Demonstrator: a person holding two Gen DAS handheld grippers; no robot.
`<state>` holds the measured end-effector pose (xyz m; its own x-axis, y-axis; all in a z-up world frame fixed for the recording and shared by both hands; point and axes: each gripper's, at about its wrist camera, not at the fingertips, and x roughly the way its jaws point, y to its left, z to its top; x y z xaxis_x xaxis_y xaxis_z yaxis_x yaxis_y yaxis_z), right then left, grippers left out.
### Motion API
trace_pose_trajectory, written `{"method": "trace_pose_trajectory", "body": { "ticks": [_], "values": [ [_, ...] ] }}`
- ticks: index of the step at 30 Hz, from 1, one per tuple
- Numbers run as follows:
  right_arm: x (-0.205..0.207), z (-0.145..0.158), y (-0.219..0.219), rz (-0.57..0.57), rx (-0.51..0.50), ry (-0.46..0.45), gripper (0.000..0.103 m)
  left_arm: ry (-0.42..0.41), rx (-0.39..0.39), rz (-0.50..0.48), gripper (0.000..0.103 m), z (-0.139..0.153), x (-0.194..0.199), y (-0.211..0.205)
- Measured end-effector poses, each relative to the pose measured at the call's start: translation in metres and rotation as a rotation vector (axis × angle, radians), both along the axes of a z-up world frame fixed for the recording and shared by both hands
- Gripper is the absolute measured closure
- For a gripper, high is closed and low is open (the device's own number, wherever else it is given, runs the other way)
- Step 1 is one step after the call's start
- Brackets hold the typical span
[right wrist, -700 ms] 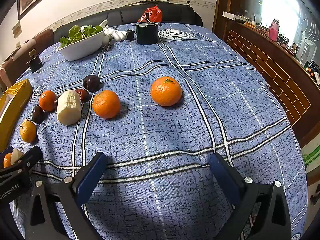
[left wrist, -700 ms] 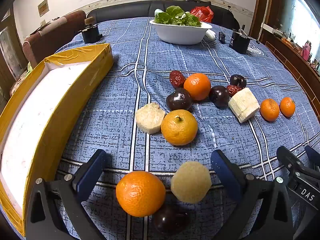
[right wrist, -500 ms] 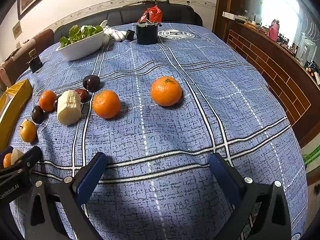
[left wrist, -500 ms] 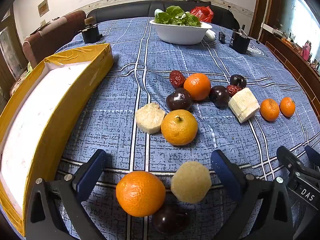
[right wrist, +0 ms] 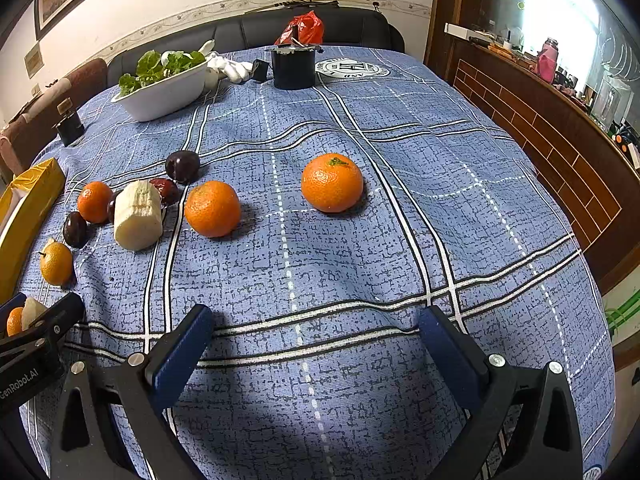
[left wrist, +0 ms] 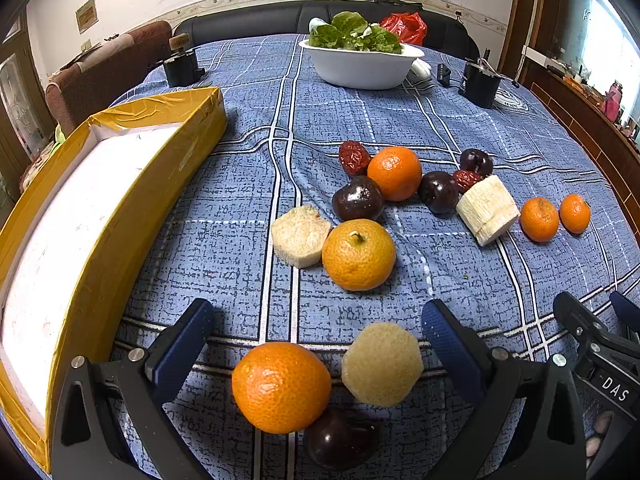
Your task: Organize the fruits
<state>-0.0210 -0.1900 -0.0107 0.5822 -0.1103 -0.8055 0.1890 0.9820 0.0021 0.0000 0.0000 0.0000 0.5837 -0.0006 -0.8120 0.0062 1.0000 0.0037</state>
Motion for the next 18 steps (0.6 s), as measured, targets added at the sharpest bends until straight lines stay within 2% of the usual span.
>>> {"method": "trace_pose_trajectory", "body": {
  "ticks": [18],
  "values": [
    [0.0017, -0.0012, 0.001, -0.014, -0.002, 0.0, 0.0, -0.003, -0.004, 0.021, 0.0, -0.0012, 0.0012, 0.0026]
  ]
}}
